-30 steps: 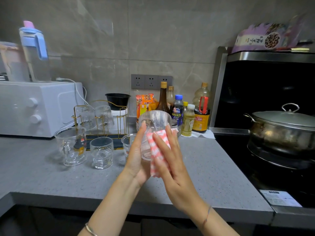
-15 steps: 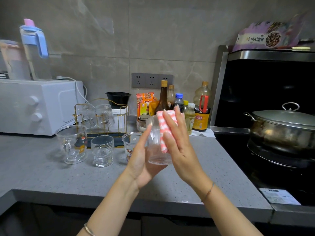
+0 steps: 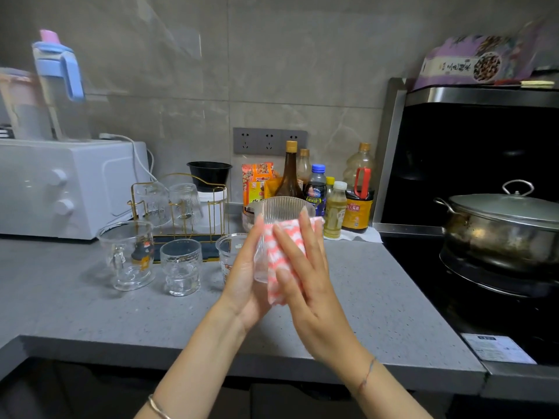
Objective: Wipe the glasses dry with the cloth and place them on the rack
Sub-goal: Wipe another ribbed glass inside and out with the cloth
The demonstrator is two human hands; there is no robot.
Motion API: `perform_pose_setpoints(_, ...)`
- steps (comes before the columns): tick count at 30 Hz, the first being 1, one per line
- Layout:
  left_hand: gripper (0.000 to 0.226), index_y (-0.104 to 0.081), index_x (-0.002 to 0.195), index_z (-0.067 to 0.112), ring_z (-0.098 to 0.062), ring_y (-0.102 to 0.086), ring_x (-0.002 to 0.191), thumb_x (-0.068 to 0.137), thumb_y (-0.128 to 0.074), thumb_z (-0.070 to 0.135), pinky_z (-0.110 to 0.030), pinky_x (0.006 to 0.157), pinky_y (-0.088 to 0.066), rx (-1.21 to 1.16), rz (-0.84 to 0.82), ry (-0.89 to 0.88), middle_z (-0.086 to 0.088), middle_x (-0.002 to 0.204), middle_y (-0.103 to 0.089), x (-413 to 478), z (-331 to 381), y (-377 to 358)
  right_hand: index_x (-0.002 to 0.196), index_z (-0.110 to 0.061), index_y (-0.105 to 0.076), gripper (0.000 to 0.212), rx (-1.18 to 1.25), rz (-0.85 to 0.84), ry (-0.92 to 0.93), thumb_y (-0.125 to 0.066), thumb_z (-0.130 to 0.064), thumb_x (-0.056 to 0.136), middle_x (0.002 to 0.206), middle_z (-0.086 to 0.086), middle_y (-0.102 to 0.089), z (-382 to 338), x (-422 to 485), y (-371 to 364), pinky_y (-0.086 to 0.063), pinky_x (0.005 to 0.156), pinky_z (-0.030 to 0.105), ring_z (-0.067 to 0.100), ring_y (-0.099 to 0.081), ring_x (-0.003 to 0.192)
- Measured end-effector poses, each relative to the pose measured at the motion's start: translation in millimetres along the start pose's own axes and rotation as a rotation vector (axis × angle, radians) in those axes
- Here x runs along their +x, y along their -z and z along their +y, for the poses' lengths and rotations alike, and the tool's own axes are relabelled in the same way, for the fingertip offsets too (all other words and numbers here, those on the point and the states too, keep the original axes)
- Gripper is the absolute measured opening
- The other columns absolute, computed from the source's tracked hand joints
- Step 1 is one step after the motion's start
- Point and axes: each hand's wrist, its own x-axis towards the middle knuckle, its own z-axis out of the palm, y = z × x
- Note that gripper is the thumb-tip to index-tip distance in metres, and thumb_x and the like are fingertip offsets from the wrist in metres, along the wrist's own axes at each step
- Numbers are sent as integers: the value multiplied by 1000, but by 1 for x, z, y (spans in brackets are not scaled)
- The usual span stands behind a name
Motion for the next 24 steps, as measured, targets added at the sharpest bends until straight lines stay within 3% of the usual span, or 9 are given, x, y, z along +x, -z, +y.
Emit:
perform_pose_setpoints(3, 54, -72, 115, 14, -22, -69, 97, 87, -52, 56, -38, 89, -53, 6, -20, 52, -9, 116, -70, -5, -2, -1, 145, -42, -29, 53, 20, 25, -47, -26, -58, 95, 158, -25, 3, 2, 18, 12, -1, 115, 27, 1, 14, 145)
perform_pose_setpoints(6, 59, -68, 122, 12, -27, -64, 104, 86, -56, 58, -49, 101, -44, 44, -29, 87, -13, 120, -66, -5, -8, 5, 143, -47, -30, 45, 75, -2, -142, -27, -51, 98, 155, -30, -6, 2, 38, 26, -11, 121, 40, -6, 2, 144)
perform_pose_setpoints(9, 53, -73, 108, 13, -22, -67, 86, 81, -59, 57, -42, 82, -51, 81, -24, 90, -10, 101, -71, -7, -11, 7, 137, -46, -39, 43, 47, -97, -215, -24, -51, 97, 143, -33, -27, 0, 54, 42, -22, 117, 30, -8, -18, 140)
perform_pose_setpoints(13, 53, -73, 107, 15, -17, -67, 77, 76, -61, 57, -34, 71, -54, 206, 6, 91, -6, 94, -73, -10, -7, 8, 106, -50, -61, 44, 25, -288, -317, -17, -50, 98, 93, -37, -61, -11, 70, 59, -36, 78, -2, -29, -49, 94)
perform_pose_setpoints(15, 56, -77, 104, 17, -17, -69, 81, 69, -74, 61, -36, 74, -55, 262, 5, 92, -5, 99, -74, -11, -4, 9, 83, -55, -57, 45, -23, -336, -346, -17, -47, 101, 74, -38, -59, -13, 78, 63, -36, 67, -4, -30, -50, 74)
perform_pose_setpoints(17, 68, -77, 104, 19, -18, -69, 87, 51, -84, 61, -38, 77, -54, 298, 12, 105, -7, 105, -73, -12, -2, 12, 76, -53, -49, 43, -41, -400, -375, -14, -48, 100, 61, -36, -58, -13, 82, 66, -39, 69, 3, -26, -52, 59)
perform_pose_setpoints(18, 75, -76, 106, 18, -20, -69, 88, 46, -86, 61, -39, 77, -54, 301, 24, 111, -8, 106, -72, -12, -1, 14, 76, -52, -47, 41, -45, -424, -387, -14, -50, 99, 61, -29, -64, -14, 81, 67, -43, 76, 10, -20, -57, 60)
perform_pose_setpoints(21, 94, -70, 115, 14, -24, -66, 90, 37, -89, 62, -41, 76, -55, 304, 65, 117, -11, 104, -71, -12, 3, 20, 82, -48, -56, 45, -93, -444, -353, -14, -61, 90, 108, 9, -71, -12, 83, 65, -50, 84, 32, 22, -66, 98)
perform_pose_setpoints(24, 89, -73, 108, 14, -23, -65, 84, 36, -88, 63, -38, 67, -55, 285, 65, 115, -11, 98, -71, -12, 9, 21, 94, -39, -58, 36, 45, -424, -304, -28, -59, 89, 101, -16, -63, -7, 79, 68, -44, 70, 5, -8, -59, 83)
